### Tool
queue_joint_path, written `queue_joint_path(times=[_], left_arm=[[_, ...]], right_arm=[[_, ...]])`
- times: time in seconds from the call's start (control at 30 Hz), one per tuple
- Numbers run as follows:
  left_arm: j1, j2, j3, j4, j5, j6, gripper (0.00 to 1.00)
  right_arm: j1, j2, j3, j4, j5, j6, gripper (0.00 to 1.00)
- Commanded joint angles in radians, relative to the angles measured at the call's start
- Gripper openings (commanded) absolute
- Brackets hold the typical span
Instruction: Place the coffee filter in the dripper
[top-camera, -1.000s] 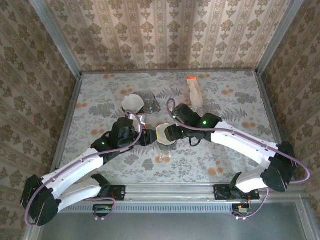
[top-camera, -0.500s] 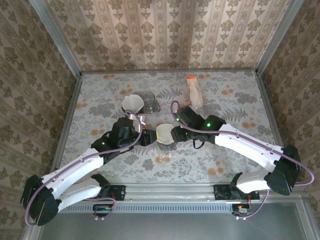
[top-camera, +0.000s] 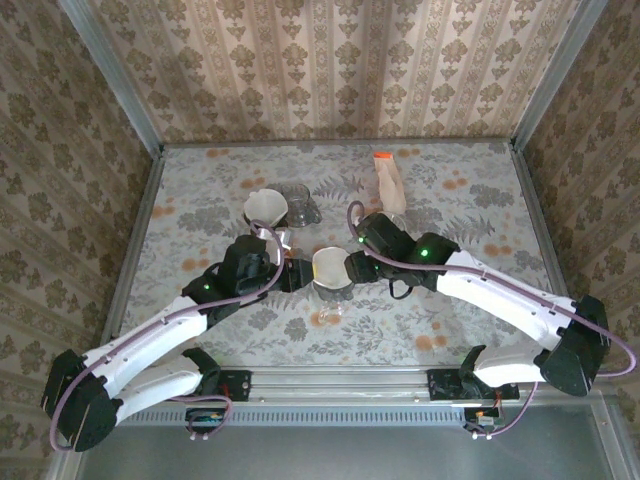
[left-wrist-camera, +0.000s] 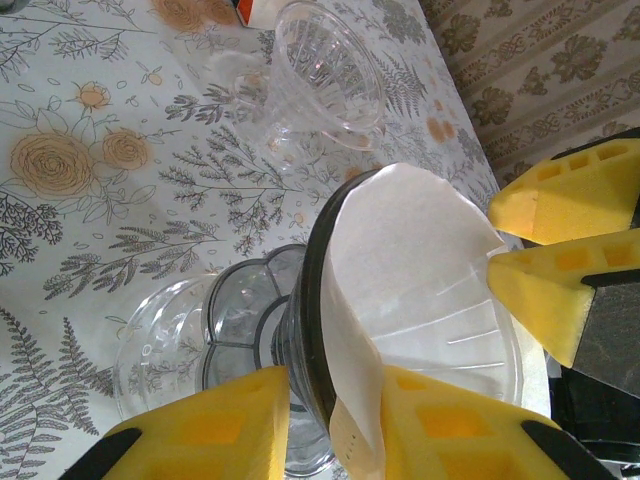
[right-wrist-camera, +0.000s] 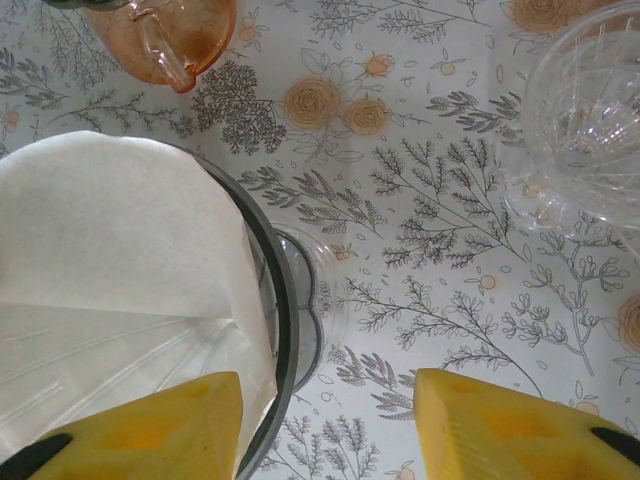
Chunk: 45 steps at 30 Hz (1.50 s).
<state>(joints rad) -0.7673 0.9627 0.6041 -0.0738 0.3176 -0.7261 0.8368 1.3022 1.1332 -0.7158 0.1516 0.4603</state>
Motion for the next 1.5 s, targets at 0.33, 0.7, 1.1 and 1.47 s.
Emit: queue_joint_path(times=[0.33, 0.7, 1.1, 1.47], left_arm=[[-0.009, 0.001, -0.009, 0.014, -0.008, -0.012, 0.29], [-0.008, 0.004, -0.012, 0.017, -0.011, -0.013, 0.3], [-0.007, 0.002, -0.01, 0.017, -0.014, -0.014, 0.31], [-0.006, 0.005, -0.012, 0.022, -0.012, -0.017, 0.32]], right_arm=[[0.053, -0.002, -0.019, 0.052, -0.08, -0.02, 0.65], [0.082, 0.004, -0.059, 0.067, -0.093, -0.018, 0.66], [0.082, 0.005, -0.024, 0.085, -0.078, -0.008, 0.68], [0.085, 0.03, -0.014, 0.138, -0.082, 0.045, 0.7]])
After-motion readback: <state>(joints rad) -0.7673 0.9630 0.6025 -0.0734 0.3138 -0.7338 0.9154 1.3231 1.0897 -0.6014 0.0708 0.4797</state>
